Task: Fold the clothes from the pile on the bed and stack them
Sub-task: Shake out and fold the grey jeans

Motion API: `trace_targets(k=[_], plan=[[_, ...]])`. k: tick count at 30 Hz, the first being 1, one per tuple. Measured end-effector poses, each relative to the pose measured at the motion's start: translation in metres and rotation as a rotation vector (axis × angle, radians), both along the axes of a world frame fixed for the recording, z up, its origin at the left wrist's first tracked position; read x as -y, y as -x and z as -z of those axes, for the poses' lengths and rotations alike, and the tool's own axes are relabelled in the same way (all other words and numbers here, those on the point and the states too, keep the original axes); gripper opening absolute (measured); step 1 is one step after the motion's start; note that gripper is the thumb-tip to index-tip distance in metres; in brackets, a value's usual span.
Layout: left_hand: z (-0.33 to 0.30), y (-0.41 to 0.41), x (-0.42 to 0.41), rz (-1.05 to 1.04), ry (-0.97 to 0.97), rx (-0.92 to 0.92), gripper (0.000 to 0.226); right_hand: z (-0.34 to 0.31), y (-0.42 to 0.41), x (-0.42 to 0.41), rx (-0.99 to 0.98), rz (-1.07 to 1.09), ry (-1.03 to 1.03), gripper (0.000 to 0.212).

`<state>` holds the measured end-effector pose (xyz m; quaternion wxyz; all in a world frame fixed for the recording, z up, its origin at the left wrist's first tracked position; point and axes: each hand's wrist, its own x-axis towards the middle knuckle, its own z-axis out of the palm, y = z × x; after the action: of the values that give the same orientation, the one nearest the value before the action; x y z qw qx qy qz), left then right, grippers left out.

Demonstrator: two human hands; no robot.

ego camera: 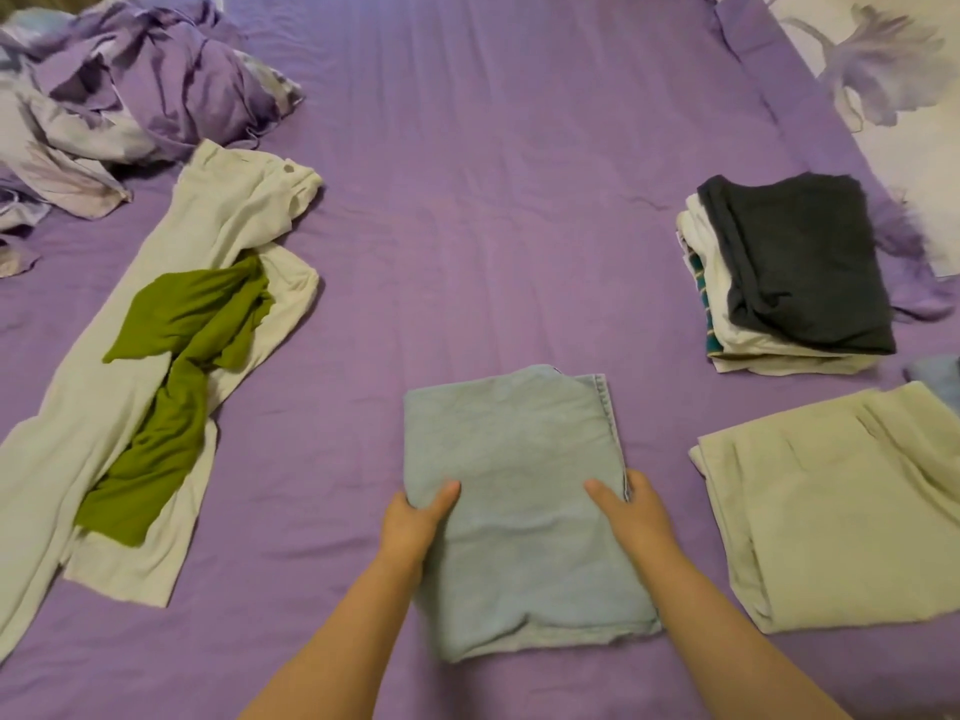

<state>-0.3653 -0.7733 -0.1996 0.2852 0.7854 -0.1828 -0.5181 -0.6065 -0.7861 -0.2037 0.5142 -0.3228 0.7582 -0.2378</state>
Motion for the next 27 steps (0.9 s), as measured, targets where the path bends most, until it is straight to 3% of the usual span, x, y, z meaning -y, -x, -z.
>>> trace_targets(k=[2, 5, 10, 14, 21, 27], plan=[[-0.010, 0.006, 0.000, -0.063, 0.025, -0.063, 0.038, -0.006, 0.005, -0.001, -0.060, -0.030, 0.083, 0.023], [-0.028, 0.023, 0.002, -0.098, 0.092, -0.108, 0.041, -0.024, 0.020, -0.003, -0.132, -0.037, 0.168, 0.016], [-0.055, 0.076, 0.010, 0.033, 0.132, -0.161, 0.046, -0.064, 0.074, -0.009, -0.228, 0.043, 0.264, 0.013], [-0.074, 0.134, 0.014, 0.174, 0.114, -0.249, 0.033, -0.089, 0.137, -0.023, -0.278, 0.134, 0.214, 0.021], [-0.083, 0.221, 0.011, 0.429, -0.096, -0.460, 0.020, -0.098, 0.242, -0.040, -0.366, 0.228, 0.115, 0.036], [-0.067, 0.272, 0.009, 0.608, -0.119, -0.468, 0.042, -0.083, 0.293, -0.041, -0.468, 0.279, 0.055, 0.043]])
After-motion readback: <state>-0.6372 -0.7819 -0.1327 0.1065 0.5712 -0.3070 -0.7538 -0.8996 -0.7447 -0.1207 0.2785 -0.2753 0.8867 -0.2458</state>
